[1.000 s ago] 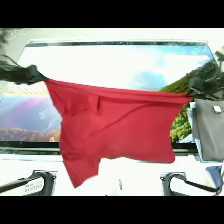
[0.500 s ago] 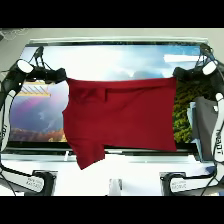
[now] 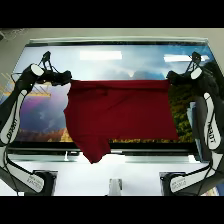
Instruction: Fold the shirts.
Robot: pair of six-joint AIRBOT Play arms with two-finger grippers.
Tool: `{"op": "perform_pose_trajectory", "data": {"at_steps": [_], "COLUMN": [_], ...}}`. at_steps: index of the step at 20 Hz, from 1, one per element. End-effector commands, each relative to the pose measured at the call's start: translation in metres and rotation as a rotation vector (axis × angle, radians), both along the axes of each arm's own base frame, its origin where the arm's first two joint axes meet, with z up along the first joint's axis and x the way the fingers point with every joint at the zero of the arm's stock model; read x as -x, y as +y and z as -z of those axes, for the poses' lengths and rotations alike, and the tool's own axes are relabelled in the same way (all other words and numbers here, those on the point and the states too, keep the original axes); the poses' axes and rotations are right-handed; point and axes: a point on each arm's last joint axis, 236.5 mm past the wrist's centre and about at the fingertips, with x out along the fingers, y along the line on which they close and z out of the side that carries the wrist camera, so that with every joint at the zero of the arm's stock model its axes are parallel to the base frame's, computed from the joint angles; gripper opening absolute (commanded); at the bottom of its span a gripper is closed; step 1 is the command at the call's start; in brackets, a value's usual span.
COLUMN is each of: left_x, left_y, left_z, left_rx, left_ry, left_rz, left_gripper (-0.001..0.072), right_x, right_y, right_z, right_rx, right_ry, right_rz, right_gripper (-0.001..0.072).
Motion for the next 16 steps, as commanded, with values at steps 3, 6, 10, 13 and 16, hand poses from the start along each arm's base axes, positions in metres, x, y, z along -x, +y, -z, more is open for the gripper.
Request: {"op": "perform_pose_trajectory", "data": {"at_steps": [3, 6, 10, 13, 16], "left_x": [0.081, 0.117, 0.136, 0.148, 0.16], "left_y": [0.018, 0.017, 0.001, -0.005, -0.005], "left_z": [0.028, 0.057, 0.065, 0.064, 0.063], "left_rx": [-0.147, -0.127, -0.124, -0.124, -0.122], "left_ry": [0.304, 0.464, 0.528, 0.572, 0.618], "left_rz": [0.162, 0.155, 0.187, 0.21, 0.228], "left_gripper": [0.0032, 0.0032, 0.0032, 0.0033, 0.0041], "right_x": [0.063, 0.086, 0.11, 0.121, 0.122], "right_y": [-0.012, -0.01, -0.003, -0.004, -0.008], "right_z": [0.014, 0.05, 0.073, 0.073, 0.073], "right_rx": [0.144, 0.114, 0.051, 0.056, 0.066], "right_ry": [0.253, 0.387, 0.522, 0.568, 0.57], "right_rz": [-0.161, -0.165, -0.135, -0.138, -0.125], "right_gripper": [0.003, 0.003, 0.003, 0.003, 0.0031]}}
